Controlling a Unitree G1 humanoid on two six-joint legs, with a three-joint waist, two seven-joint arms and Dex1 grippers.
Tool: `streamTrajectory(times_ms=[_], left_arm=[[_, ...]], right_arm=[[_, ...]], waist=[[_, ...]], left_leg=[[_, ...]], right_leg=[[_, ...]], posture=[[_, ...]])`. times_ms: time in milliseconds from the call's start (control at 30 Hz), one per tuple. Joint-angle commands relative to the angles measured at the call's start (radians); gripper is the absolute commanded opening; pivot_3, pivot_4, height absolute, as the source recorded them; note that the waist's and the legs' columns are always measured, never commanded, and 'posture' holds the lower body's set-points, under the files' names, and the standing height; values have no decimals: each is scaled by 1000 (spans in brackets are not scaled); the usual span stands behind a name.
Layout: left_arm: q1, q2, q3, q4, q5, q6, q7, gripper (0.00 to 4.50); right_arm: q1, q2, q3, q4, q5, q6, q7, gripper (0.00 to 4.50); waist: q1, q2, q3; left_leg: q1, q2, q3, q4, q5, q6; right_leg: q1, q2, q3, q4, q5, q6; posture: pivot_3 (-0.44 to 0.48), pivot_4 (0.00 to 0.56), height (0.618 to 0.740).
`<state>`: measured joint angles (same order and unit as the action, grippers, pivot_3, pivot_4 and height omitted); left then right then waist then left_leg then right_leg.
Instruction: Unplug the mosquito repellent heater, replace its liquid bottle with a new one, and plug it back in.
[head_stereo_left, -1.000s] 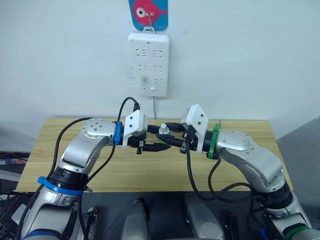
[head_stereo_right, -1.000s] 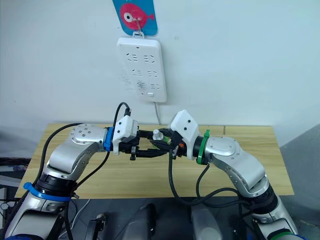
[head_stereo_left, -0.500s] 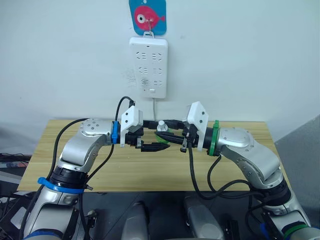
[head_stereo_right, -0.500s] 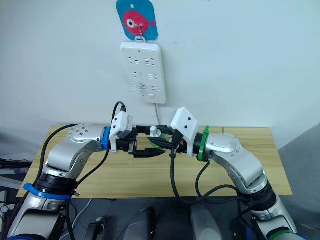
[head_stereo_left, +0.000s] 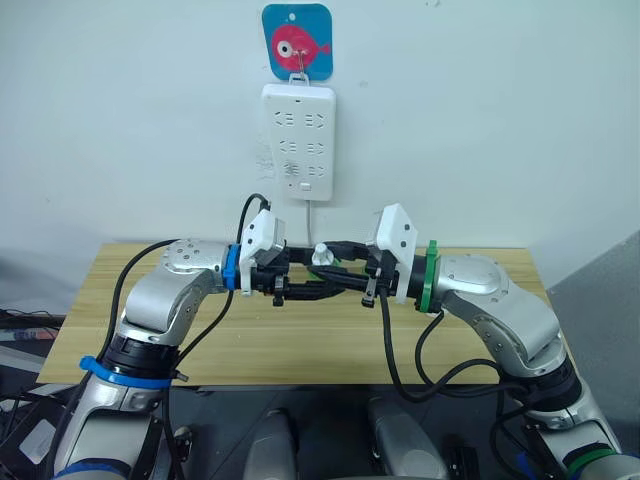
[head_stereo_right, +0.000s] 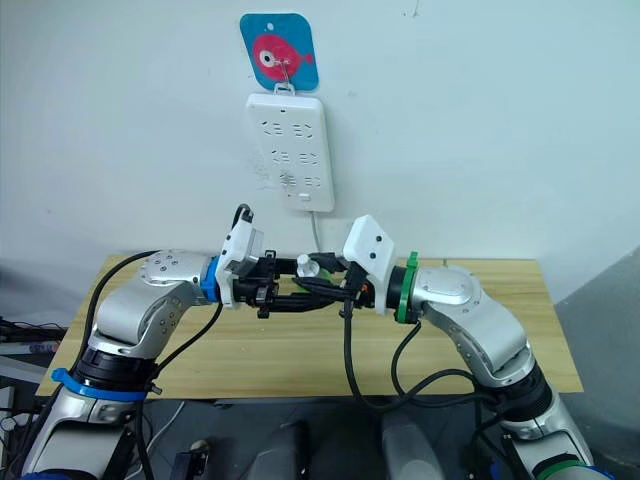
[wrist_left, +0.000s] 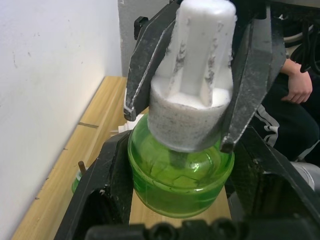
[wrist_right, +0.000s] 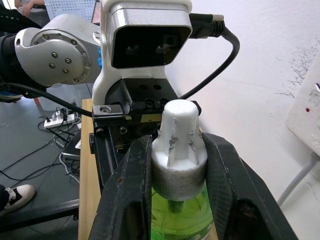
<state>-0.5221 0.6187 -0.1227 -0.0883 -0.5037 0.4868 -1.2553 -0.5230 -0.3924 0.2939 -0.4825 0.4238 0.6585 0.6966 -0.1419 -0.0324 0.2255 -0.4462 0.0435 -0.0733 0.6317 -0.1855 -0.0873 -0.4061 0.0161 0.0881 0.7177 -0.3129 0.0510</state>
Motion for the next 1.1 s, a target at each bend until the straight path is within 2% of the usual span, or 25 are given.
streamTrajectory(times_ms=[33,133,300,400,500,600,700,733,900,1000,1100], left_arm=[[19,17,-11,-31,9,-22,-23,2391],[23,24,-10,-38,12,-33,-26,2391],[15,46,-16,-54,9,-33,-55,2391],[4,44,-17,-51,14,-42,-52,2391],[-1,36,-15,-43,19,-47,-41,2391],[3,34,-13,-36,23,-51,-35,2391],[13,28,-11,-20,38,-62,-17,2391],[18,20,-11,-16,48,-71,-2,2391],[36,-6,-17,-19,68,-76,49,2391],[35,-31,-24,-17,81,-79,81,2391],[26,-61,-27,-4,101,-93,115,2391]], right_arm=[[-5,2,-37,-32,26,-20,12,1063],[-19,-15,-34,-6,59,-43,98,1063],[-207,-60,66,346,-33,-332,476,1063],[-294,-49,60,426,-14,-324,548,1063],[-282,-65,6,370,56,-243,546,1063],[-250,-94,-38,302,61,-207,499,2095],[-166,-144,-109,183,53,-174,406,3247],[-112,-150,-134,122,36,-169,347,3485],[100,-113,-182,-132,-5,-89,76,3530],[196,-43,-109,-249,-84,-20,-112,3530],[215,37,-17,-248,-163,20,-235,3530]], waist=[[0,0,-1],[0,0,-2],[-4,0,-2],[-8,0,-2],[-8,0,-3],[-11,0,-3],[-10,1,-3],[-9,0,-4],[-16,1,-5],[-25,1,-6],[-29,1,-6]], left_leg=[[0,0,0,0,0,0],[0,0,0,0,0,0],[3,0,1,0,0,1],[6,0,1,-2,0,1],[5,0,0,-2,0,1],[4,0,0,-1,0,0],[4,0,0,1,0,0],[4,0,0,1,1,1],[5,0,1,1,1,1],[5,1,1,1,1,1],[5,1,1,1,1,1]], right_leg=[[0,0,0,0,0,0],[0,0,0,0,0,0],[2,0,0,0,0,0],[4,0,0,0,0,0],[4,0,-1,0,0,-1],[3,-1,-1,-1,0,-1],[3,0,-1,1,0,-1],[3,0,0,2,0,-1],[3,0,1,3,0,-1],[3,1,2,4,0,-1],[3,1,3,4,0,-1]], posture=[[-169,133,723],[-163,136,723],[-165,137,723],[-164,133,723],[-177,123,723],[-191,127,723],[-197,138,723],[-199,141,723],[-216,155,723],[-228,161,723],[-241,168,723]])
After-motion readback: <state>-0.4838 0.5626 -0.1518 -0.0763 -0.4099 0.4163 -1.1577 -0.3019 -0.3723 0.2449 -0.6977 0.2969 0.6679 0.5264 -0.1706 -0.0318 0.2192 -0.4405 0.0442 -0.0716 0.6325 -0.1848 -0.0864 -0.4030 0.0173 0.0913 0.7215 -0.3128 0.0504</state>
